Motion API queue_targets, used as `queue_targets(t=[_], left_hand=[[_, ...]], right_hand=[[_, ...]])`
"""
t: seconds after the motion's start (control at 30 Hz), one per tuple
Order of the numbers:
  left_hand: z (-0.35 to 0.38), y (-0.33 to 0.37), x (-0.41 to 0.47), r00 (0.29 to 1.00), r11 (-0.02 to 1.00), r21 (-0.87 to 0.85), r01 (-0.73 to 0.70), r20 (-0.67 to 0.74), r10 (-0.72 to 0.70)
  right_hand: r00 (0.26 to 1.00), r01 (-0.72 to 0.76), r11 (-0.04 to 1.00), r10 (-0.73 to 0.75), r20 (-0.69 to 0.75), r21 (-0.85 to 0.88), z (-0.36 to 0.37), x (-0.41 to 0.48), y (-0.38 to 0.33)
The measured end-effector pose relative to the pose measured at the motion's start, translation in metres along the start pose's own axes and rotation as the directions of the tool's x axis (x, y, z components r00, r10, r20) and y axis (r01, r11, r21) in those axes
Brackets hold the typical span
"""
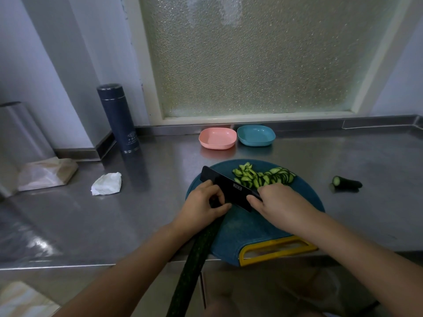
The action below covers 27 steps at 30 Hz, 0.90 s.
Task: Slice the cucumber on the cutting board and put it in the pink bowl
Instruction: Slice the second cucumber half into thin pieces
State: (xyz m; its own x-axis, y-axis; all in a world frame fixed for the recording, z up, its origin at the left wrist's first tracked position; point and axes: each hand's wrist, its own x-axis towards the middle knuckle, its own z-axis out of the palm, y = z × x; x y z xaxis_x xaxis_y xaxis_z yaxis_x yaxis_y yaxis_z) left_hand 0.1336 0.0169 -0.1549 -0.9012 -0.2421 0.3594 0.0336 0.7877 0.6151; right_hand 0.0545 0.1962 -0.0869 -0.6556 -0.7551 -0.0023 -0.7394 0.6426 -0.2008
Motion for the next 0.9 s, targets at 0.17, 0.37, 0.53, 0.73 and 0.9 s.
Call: queue_targets(t=[0.17,0.37,0.53,0.73,0.9], left_hand=[[0.000,0.001,-0.001,1.000,1.000,0.017,-0.004,-0.008,0.004],[0.001,0.000,-0.001,0.999,0.999,0.040,-0.026,-0.028,0.027],[0.000,0.001,-0.001,1.000,1.000,0.024,-0.016,-0.025,0.016],[0.000,0.002,-0.001,0.999,0.999,0.012,-0.034,-0.030,0.034],[0.002,0.001,0.000,0.999,1.000,0.007,-0.025,-0.037,0.025]], right_hand=[[1.000,-0.011,1.000,0.011,-0.001,-0.003,-0.002,-0.001,-0.001],[1.000,-0.023,1.000,0.023,0.003,0.009,0.000,0.000,-0.005],[1.000,-0.022,1.000,0.022,0.000,-0.018,0.002,0.003,-0.006],[1.000,-0.004,0.999,0.005,0.010,-0.053,0.005,0.007,-0.010],[0.999,-0.032,0.996,0.034,0.015,-0.079,0.008,0.006,-0.017]])
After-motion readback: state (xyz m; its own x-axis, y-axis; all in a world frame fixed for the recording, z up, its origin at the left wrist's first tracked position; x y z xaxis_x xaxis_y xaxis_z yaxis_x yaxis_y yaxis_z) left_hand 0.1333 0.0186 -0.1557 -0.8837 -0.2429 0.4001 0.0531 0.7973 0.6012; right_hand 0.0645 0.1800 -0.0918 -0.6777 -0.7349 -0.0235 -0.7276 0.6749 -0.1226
